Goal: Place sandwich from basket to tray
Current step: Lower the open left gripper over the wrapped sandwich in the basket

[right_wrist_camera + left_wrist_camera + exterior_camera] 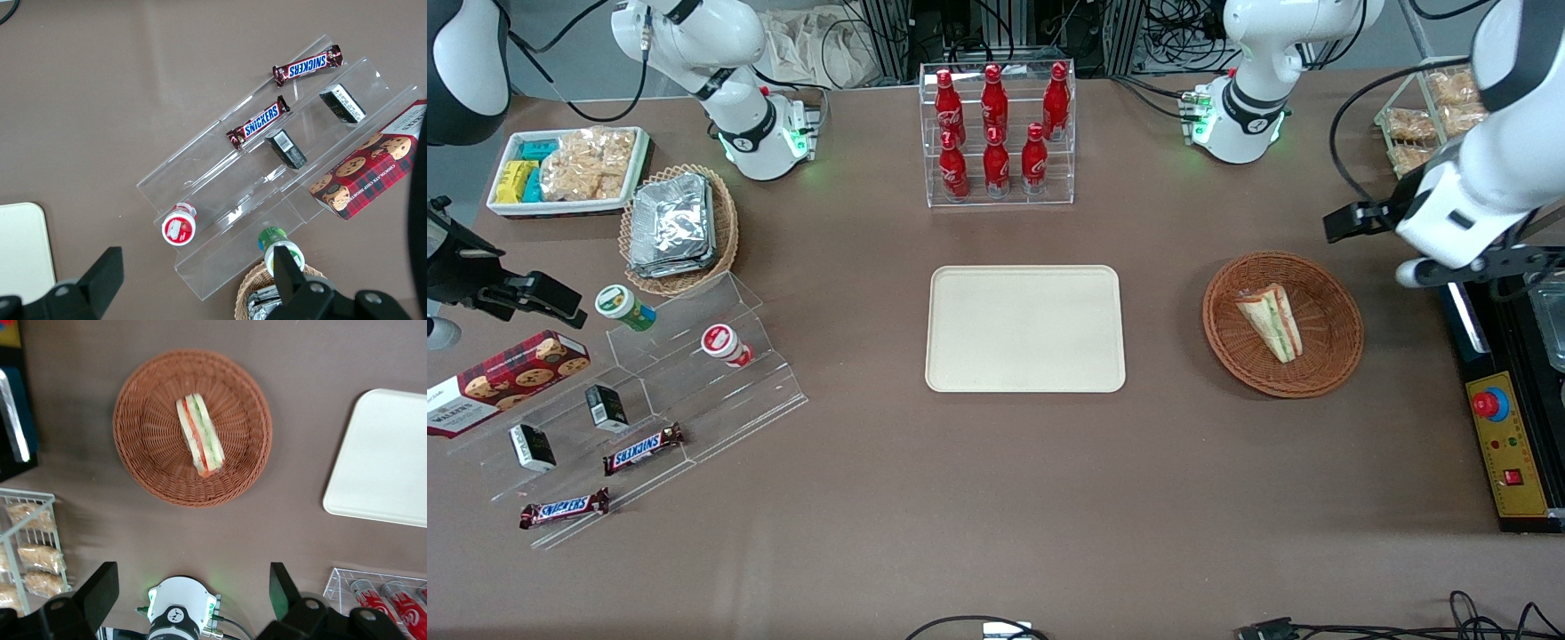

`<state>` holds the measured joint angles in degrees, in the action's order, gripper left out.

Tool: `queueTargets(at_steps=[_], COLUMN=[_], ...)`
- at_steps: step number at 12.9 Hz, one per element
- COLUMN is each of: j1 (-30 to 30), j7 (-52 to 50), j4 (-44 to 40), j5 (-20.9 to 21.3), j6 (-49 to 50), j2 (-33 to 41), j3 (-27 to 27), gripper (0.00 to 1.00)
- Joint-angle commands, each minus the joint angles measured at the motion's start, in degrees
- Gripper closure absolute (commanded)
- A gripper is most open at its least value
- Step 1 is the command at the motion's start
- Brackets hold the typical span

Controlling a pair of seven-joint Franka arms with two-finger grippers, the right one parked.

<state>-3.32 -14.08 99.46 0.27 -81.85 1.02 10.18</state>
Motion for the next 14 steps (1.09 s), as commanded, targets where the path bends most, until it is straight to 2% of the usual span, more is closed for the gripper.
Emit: queueTargets(at_steps=[1,3,5,8,11,14], j1=[-0.5,-0.5,-0.5,-1.1,-1.9,-1.9], j7=[-1.3,-6.3,-14.0,-24.3,-25.4,-25.2], j4=[20.1,26.5,27.7,30.1,35.2,37.0], j5=[-1.7,-2.3,-4.5,-4.8,-4.5,-3.8], j6=[-12.1,-18.8,-22.7,-29.0,-40.1,-45.5], j2=[12.4,13.3,10.0,6.1,1.5,-3.5], j3=[0.4,0.4,0.4,0.4,0.4,0.3], gripper=[0.0,0.0,0.0,0.0,0.0,0.0])
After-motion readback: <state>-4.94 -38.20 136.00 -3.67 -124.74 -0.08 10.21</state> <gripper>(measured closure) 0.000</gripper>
